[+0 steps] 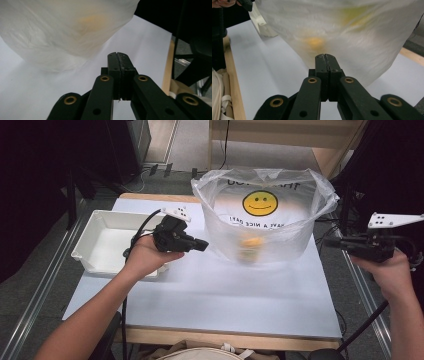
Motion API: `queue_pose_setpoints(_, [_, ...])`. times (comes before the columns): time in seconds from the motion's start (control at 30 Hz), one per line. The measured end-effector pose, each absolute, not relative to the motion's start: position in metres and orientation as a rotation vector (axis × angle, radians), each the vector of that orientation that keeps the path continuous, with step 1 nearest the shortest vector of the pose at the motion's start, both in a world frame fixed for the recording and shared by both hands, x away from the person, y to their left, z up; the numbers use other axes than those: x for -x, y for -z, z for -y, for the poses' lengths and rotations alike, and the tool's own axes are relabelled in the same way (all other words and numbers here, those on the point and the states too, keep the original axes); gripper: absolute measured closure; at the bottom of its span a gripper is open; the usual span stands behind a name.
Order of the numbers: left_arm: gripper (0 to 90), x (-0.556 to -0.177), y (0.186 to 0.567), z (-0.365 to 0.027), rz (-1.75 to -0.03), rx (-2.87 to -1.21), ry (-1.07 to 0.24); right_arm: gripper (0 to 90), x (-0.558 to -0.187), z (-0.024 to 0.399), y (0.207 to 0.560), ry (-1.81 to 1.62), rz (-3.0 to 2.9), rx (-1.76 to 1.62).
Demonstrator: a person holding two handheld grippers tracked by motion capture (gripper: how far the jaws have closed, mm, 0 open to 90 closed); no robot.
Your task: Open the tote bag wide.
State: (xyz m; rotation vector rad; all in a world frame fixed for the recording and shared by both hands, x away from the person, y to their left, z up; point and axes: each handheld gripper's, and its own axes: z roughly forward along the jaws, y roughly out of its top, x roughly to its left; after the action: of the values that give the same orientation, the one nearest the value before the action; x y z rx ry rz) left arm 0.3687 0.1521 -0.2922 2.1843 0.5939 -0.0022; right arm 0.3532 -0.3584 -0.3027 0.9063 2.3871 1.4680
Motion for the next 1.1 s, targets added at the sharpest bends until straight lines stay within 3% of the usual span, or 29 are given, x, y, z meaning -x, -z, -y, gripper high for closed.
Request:
queue_pose_setpoints(0.6, [90.0, -0.403, 0.193, -0.145, -0.501, -2.16, -0.136, 90.0, -0.4, 0.343, 0.199, -1.451, -2.385, -0.74])
queue_pose_setpoints(1.1, [90.0, -0.466, 0.149, -0.086, -0.523, -2.209, -0.212, 90.0, -0.459, 0.284, 0.158, -1.381, -2.436, -0.673])
